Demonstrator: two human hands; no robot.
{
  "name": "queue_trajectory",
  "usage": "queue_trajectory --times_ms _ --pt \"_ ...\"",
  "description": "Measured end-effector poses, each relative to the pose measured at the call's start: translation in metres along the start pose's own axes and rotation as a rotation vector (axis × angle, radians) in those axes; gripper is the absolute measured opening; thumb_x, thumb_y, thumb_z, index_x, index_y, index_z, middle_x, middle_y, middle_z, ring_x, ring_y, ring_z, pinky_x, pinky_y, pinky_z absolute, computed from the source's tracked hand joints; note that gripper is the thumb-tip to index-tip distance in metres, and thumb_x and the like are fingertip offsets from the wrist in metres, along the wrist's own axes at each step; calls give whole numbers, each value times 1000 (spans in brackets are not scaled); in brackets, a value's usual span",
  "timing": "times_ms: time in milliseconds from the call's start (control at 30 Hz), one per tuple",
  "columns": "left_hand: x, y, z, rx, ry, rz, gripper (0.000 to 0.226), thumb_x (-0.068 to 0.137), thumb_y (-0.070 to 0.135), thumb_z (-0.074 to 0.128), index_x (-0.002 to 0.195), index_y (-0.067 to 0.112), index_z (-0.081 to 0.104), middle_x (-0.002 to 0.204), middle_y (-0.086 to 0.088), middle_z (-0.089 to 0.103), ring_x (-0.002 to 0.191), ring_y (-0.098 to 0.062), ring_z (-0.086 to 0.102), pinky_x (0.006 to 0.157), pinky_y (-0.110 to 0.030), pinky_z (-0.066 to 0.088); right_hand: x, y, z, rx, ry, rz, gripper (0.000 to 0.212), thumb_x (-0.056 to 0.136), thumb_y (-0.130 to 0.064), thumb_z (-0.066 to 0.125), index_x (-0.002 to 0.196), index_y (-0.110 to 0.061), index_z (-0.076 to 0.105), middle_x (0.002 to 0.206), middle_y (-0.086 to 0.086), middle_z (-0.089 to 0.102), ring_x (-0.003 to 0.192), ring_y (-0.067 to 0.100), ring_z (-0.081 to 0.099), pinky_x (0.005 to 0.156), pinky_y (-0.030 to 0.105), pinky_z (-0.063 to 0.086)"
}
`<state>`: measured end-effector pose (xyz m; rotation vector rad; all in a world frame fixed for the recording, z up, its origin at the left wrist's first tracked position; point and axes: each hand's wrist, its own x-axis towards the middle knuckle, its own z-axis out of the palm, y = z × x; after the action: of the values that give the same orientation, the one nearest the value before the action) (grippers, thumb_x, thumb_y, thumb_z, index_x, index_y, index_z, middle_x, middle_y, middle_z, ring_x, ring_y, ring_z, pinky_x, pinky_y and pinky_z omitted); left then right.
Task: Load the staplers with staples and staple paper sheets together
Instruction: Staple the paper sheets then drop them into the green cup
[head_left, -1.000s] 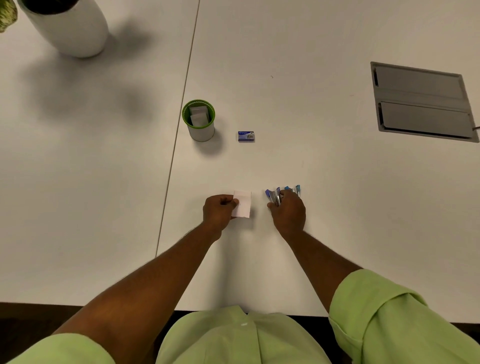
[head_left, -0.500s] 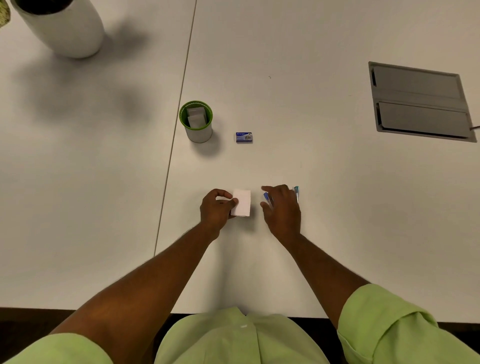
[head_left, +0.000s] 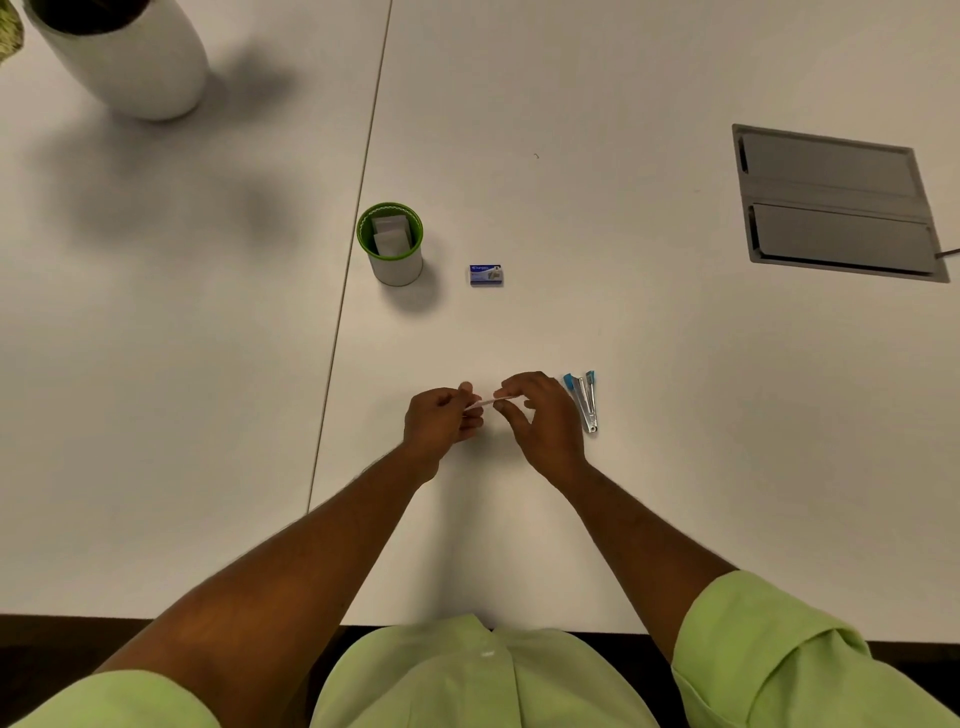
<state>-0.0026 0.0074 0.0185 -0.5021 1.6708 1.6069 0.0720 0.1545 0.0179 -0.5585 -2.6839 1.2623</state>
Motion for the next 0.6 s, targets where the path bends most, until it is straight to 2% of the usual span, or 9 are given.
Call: queue_trajectory --times_ms 133,233,300,367,467,600 --pt "-2 2 1 -28 -10 46 31 100 41 57 94 15 72 103 -10 75 97 -30 73 90 -40 59 5 -1 0 220 -51 208 7 89 -21 74 94 -23 70 93 -12 73 89 6 69 79 29 57" --pt "-4 9 3 -62 -59 82 32 100 45 53 96 19 71 106 -8 73 105 -24 70 92 -37 58 7 -2 -3 273 -67 257 10 89 -24 74 97 -19 70 92 -5 73 86 14 69 77 33 59" --pt "-5 15 5 -91 -83 101 28 99 45 55 98 22 71 106 -5 73 103 -22 71 89 -35 60 9 -3 -4 295 -81 265 15 90 -24 73 102 -15 71 95 -1 73 88 17 70 79 37 59" --pt "-5 18 4 -83 -100 132 27 96 38 62 101 14 72 106 -10 74 100 -25 72 85 -36 61 11 -5 -6 335 -98 278 19 91 -21 71 108 -13 71 98 1 74 91 19 70 82 41 60" --pt "-4 18 3 -70 -109 149 15 92 16 71 100 2 72 103 -22 73 95 -32 72 80 -36 62 14 -9 -8 438 -96 324 27 92 -14 71 118 -12 69 108 6 74 99 24 70 84 43 60" --pt "-6 20 2 -107 -116 132 7 89 8 74 94 5 70 88 -15 76 86 -31 75 76 -37 62 15 -13 -12 577 -58 406 31 92 -10 69 123 -15 66 108 13 71 99 26 71 80 40 62"
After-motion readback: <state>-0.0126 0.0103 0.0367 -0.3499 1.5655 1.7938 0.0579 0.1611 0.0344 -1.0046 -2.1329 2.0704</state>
